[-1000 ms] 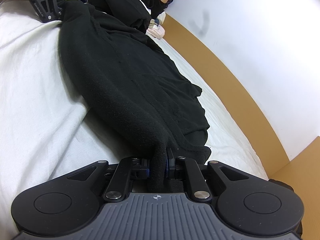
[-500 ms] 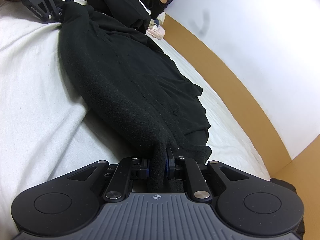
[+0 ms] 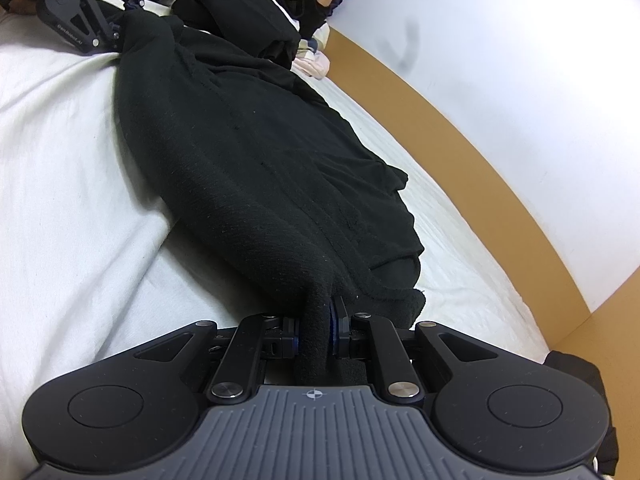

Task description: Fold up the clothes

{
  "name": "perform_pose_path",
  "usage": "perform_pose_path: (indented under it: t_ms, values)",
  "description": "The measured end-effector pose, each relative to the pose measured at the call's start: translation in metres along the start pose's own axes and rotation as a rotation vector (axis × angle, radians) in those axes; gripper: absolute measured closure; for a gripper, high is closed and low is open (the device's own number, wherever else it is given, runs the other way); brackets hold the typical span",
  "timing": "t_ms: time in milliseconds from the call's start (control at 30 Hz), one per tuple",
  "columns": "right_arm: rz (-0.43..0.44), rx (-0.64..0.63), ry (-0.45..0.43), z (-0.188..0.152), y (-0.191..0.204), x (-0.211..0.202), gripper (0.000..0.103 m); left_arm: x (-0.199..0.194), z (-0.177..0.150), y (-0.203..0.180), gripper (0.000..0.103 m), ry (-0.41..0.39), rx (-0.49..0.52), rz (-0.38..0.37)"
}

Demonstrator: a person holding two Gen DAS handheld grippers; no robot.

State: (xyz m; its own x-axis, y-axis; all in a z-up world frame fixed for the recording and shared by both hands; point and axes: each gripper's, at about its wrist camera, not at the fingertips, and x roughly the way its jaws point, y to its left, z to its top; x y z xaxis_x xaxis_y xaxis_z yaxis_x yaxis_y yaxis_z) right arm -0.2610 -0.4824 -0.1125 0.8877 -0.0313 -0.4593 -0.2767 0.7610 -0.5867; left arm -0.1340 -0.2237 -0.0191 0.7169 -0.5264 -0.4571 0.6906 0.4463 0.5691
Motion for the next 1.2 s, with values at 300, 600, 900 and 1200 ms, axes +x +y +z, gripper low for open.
perform_pose_path:
  t_ms: [300, 600, 900, 1200]
  values:
    - [0.006, 0.010, 0.000, 0.003, -0.042, 0.003, 0.090, -0.001, 0.000, 0.001, 0.069, 0.000, -0.002, -0.001]
    - [0.012, 0.017, 0.001, 0.010, -0.075, 0.003, 0.090, -0.001, 0.000, 0.002, 0.069, 0.000, -0.001, 0.000]
    - [0.010, 0.014, 0.001, 0.016, -0.124, 0.006, 0.090, 0.000, 0.000, 0.001, 0.069, -0.002, 0.002, 0.002]
    - [0.018, 0.026, 0.002, 0.015, -0.126, 0.006, 0.090, -0.001, 0.000, 0.001, 0.069, -0.003, 0.003, 0.002]
